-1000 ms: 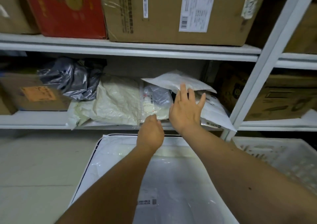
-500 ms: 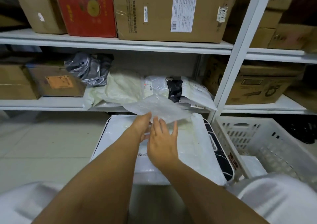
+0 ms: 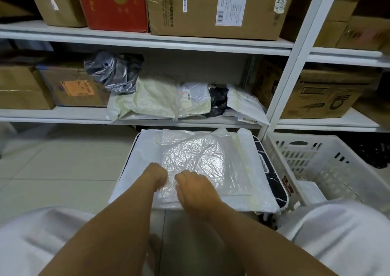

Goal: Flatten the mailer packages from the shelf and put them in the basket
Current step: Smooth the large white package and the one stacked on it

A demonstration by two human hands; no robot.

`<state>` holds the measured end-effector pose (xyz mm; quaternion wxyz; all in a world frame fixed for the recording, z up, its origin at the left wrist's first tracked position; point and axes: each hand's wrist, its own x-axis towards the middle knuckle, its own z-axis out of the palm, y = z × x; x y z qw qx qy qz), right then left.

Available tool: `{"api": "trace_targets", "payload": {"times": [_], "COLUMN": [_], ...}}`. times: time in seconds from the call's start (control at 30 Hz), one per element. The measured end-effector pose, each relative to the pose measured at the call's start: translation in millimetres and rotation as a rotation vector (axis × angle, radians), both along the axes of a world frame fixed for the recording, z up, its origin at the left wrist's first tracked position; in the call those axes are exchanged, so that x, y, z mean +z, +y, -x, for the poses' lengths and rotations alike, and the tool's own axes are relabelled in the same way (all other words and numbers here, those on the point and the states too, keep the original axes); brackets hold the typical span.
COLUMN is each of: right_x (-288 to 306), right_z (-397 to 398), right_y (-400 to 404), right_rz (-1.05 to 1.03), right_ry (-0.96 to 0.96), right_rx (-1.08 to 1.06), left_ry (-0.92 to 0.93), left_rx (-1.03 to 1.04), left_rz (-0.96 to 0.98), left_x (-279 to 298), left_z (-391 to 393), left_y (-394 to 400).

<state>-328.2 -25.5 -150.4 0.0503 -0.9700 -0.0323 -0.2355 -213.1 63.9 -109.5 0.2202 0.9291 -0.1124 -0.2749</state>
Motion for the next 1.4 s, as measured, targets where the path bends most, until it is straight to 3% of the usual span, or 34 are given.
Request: {"api": "trace_targets", "payload": {"times": [0.13, 0.27, 0.37, 0.53, 0.67, 1.13, 1.4], "right_x": [-1, 10, 11, -32, -67, -77, -60], "right_z": [-12, -28, -41, -42, -36, -42, -46], "right_y": [-31, -62, -83, -104, -107, -112, -111], "right_rz": [-0.025, -0.037, 0.019, -0.019, -0.068, -0.023, -0.011], "right_ry": [0.017, 0.032, 0.296, 0.446, 0.433, 0.490, 0.605], "right_rx": [-0.228, -0.481, -0.516, -0.544, -0.566, -0.571, -0.545], "left_ry": [-0.171, -0.597, -0.699, -0.654, -0.627, -0.583, -0.443], "left_rx": [0.280, -0.093, -0.260, -0.308, -0.318, -0.363, -0.384], "left_rz": [-0.030, -0.065, -0.072, -0.189, -0.235, -0.264, -0.272], "left_x": [-14, -26, -41, -82, -98, -103, -93], "left_z": [-6, -4, -2, 6, 8, 3, -7], "left_y": [-13, -42, -70, -85, -87, -90, -92]}}
